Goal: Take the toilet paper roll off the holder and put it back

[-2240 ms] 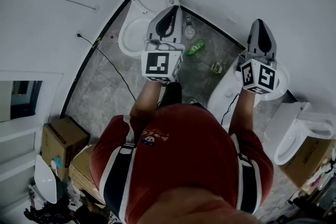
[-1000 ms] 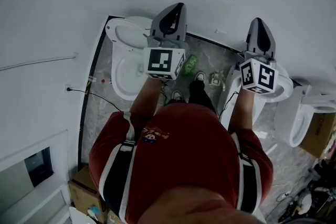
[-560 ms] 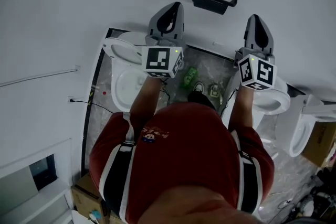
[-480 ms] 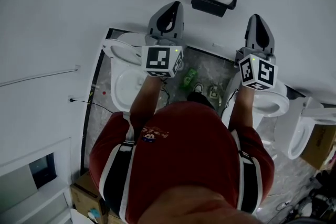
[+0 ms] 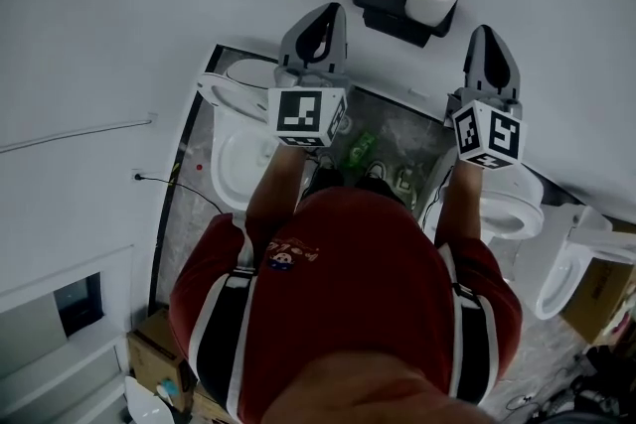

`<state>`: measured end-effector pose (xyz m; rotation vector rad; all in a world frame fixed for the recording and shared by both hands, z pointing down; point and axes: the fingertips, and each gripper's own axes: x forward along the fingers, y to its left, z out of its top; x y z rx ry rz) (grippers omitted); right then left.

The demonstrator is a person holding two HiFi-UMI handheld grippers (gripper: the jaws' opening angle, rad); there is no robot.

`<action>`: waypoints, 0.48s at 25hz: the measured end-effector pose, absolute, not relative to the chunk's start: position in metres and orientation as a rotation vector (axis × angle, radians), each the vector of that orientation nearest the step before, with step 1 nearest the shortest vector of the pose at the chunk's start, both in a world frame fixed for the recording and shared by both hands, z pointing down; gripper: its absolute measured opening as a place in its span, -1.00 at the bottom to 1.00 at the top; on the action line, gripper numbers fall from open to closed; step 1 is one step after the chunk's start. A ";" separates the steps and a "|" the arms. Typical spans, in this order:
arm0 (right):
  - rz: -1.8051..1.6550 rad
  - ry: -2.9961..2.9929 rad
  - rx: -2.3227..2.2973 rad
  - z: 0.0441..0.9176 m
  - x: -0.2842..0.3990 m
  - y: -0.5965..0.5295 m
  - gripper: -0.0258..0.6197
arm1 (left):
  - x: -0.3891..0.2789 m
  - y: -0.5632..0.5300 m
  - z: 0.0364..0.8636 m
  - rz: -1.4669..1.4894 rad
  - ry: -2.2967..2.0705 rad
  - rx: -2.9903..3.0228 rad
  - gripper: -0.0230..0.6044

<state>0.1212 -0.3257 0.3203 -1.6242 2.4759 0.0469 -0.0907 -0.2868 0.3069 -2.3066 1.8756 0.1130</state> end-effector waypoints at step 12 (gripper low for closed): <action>0.051 2.426 -1.723 0.322 0.106 -0.342 -0.90 | -0.103 -0.322 0.308 0.136 1.776 -2.398 -0.87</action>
